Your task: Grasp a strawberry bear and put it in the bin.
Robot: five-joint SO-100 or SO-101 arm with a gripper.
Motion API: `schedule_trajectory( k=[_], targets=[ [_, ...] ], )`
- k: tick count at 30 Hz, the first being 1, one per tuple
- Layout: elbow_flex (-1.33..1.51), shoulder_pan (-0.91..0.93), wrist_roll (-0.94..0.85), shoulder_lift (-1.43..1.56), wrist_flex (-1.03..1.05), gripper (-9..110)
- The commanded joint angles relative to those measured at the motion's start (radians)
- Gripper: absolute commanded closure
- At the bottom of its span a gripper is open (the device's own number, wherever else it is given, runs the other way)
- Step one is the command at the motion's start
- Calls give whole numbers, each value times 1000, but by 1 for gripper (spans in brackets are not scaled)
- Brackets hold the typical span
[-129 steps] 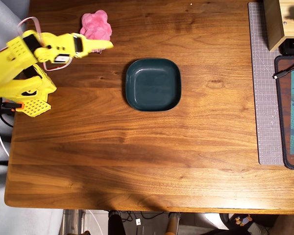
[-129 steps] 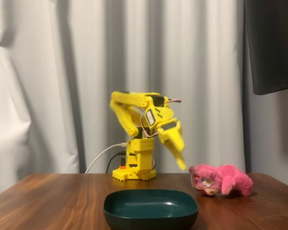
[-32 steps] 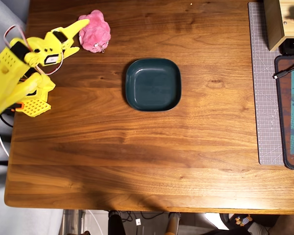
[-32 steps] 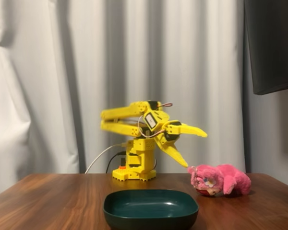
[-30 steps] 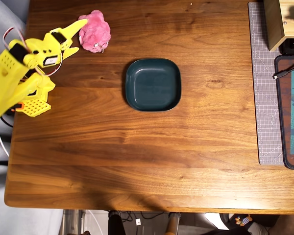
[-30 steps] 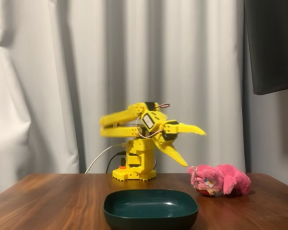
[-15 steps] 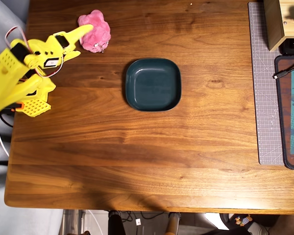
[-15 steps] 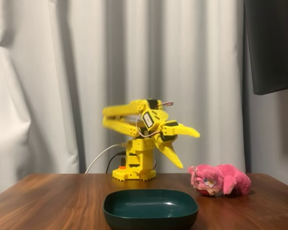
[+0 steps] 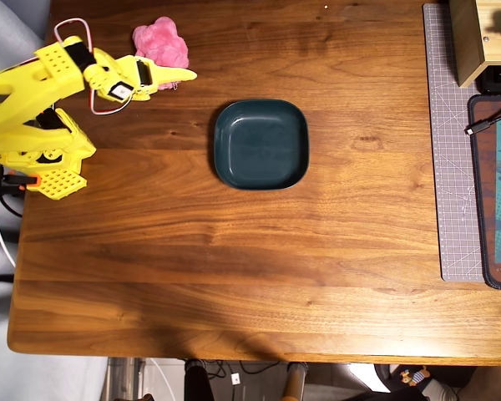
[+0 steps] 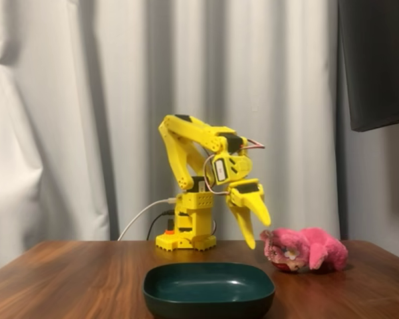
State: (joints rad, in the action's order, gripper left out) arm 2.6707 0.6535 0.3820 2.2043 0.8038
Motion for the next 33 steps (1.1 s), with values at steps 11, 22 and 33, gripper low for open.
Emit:
schedule_trajectory(
  k=[11, 22, 33],
  targets=[
    [-43, 291, 23, 72, 25, 50],
    [-48, 305, 63, 23, 5, 50],
    [-163, 281, 110, -101, 11, 59]
  ],
)
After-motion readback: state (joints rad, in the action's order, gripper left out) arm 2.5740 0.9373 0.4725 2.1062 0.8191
